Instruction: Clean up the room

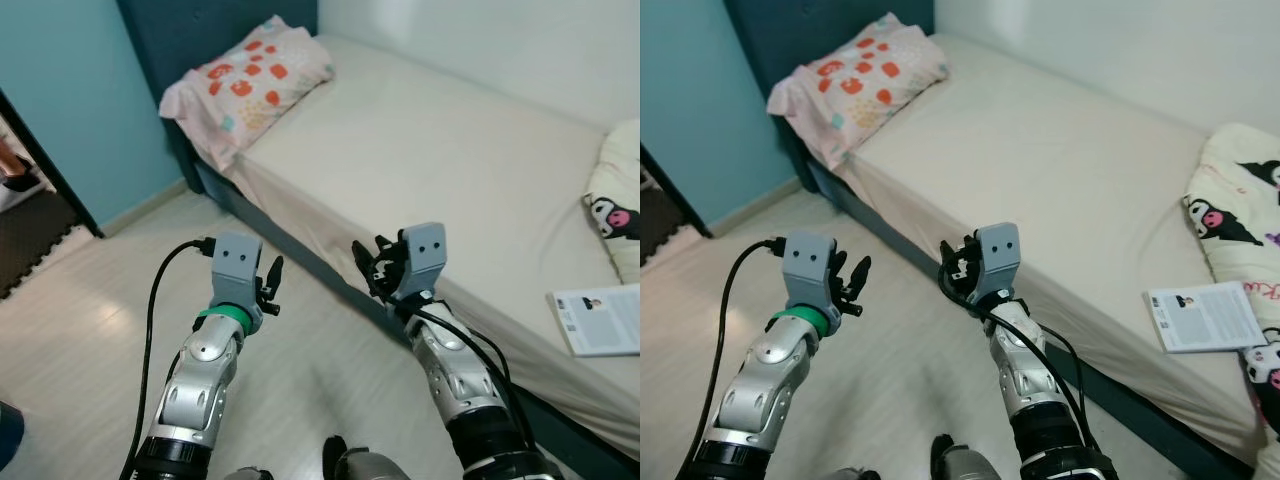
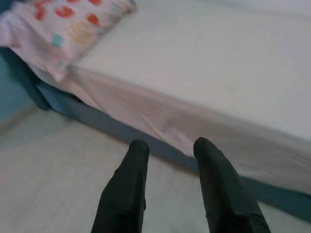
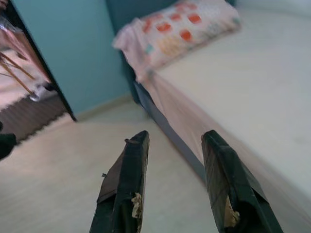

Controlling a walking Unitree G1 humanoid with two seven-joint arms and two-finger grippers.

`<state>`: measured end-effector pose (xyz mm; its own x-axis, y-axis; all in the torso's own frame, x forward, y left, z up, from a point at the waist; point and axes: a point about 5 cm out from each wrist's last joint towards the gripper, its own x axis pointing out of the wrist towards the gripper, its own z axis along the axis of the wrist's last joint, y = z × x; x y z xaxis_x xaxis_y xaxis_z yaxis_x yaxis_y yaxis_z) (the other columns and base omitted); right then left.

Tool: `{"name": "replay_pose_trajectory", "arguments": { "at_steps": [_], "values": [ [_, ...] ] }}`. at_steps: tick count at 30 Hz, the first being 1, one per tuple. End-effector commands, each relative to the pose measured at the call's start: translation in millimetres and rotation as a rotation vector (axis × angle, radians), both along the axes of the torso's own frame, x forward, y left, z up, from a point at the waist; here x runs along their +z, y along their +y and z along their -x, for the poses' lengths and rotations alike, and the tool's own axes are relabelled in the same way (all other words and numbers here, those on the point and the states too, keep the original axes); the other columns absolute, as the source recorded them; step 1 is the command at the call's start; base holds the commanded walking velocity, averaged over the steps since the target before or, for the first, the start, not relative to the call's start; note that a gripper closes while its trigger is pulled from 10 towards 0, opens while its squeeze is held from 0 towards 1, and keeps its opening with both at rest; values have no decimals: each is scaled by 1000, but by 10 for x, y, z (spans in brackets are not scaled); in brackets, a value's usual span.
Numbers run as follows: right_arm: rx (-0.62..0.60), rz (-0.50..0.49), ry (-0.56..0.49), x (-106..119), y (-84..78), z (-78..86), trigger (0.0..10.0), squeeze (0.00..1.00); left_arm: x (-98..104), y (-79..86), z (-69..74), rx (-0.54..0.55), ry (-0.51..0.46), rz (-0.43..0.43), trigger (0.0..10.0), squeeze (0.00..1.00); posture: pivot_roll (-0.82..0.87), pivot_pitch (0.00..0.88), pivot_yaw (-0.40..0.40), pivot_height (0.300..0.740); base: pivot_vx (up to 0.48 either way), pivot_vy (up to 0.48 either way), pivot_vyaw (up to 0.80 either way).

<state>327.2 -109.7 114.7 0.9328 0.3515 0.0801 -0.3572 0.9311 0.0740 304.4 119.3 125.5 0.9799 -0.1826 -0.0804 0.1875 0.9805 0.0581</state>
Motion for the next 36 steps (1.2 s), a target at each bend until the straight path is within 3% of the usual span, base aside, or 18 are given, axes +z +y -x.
{"name": "replay_pose_trajectory", "arguments": {
  "at_steps": [1,27,36],
  "values": [
    [-6,3,9,-26,-15,1,10000,0,-50,10,23,3,10,-9,10000,0,-43,91,32,740,0,-345,0],
    [-6,-2,10,-29,-5,0,10000,0,-46,17,14,3,6,-15,10000,0,-45,91,37,740,0,-395,0],
    [-13,-23,33,-55,-14,-2,10000,0,-70,15,17,6,27,-5,10000,0,-46,89,39,740,0,-65,-267]
  ]
}}
